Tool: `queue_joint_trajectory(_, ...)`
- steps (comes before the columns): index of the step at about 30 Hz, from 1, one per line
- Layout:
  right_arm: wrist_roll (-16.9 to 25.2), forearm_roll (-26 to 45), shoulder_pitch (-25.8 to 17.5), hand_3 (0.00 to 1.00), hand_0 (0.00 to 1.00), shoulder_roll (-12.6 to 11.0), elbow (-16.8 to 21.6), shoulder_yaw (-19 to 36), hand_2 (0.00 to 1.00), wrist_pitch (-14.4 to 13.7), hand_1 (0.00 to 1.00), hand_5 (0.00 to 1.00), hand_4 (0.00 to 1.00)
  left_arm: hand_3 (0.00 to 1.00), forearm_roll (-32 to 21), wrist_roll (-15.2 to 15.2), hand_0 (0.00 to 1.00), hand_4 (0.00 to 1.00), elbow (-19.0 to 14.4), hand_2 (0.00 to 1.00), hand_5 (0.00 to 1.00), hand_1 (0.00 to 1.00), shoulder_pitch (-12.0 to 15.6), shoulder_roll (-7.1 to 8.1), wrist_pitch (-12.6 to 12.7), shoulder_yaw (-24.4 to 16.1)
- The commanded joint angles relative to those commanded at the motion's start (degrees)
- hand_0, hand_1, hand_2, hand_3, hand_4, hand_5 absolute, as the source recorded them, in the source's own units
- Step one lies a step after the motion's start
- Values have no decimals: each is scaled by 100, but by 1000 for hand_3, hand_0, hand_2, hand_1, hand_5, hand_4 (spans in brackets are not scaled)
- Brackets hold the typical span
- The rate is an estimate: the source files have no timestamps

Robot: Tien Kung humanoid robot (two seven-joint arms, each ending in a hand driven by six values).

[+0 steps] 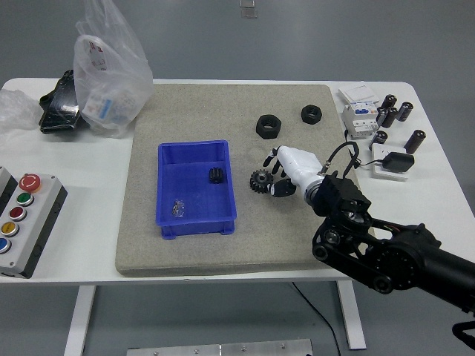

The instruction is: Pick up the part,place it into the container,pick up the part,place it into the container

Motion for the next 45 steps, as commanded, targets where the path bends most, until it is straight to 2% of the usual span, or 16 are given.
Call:
queue_joint_trajectory(6,12,10,12,640,266,-7,-12,38,515,29,508,25,656,623,6,8,637,707,0,590,289,639,5,-6,0,0)
queue_joint_trajectory(7,9,-2,9,770,261,-14,9,49,755,77,577,348,677,623,11,10,637,707,0,589,289,639,6,-7,1,-6)
queue_joint_trajectory(12,43,-79,4,770,261,-28,112,119,755,202,577,348,677,623,19,14,637,707,0,589,289,639,5,-8,0,-8)
queue_joint_trajectory(13,48,-82,8,896,254,-28,123,128,852,210,607,366,784,623,20,13,637,708,0,589,290,639,2,-8,0,-7)
queue_joint_trajectory(18,34,-54,13,896,254,-45,125,127,852,322,607,366,784,623,15,8,637,708,0,589,290,639,-7,-4,0,-4)
queue_joint_trajectory(19,28,-51,13,929,256,-47,125,125,873,348,615,388,835,623,19,11,637,708,0,589,289,639,-7,-4,1,-7)
queue_joint_trajectory(24,-31,-98,23,929,256,-50,122,121,873,515,615,388,835,623,37,22,637,708,0,589,289,639,-3,-3,2,-22)
queue_joint_trajectory(25,-48,-104,25,949,260,-52,120,116,888,554,629,419,881,623,36,22,637,708,0,589,289,638,-4,-3,2,-21)
queue_joint_trajectory(31,-120,-73,61,958,269,-43,58,4,895,730,635,435,902,624,43,26,637,708,0,589,289,639,-5,-3,2,-23)
queue_joint_trajectory(35,-115,28,129,958,269,26,-117,-191,895,735,635,435,902,624,41,22,637,708,0,589,289,639,-11,-2,1,-15)
queue_joint_trajectory(42,-100,65,207,942,266,218,-343,-438,868,522,638,444,899,623,42,26,637,706,0,589,289,639,-20,-7,-2,-5)
queue_joint_trajectory(43,-111,45,206,705,258,237,-372,-450,640,516,568,234,570,623,41,26,637,705,0,589,288,639,-20,-7,-2,-4)
queue_joint_trajectory(45,-128,8,198,705,258,263,-433,-462,640,515,568,234,570,623,43,26,637,705,0,589,288,639,-21,-6,-2,-6)
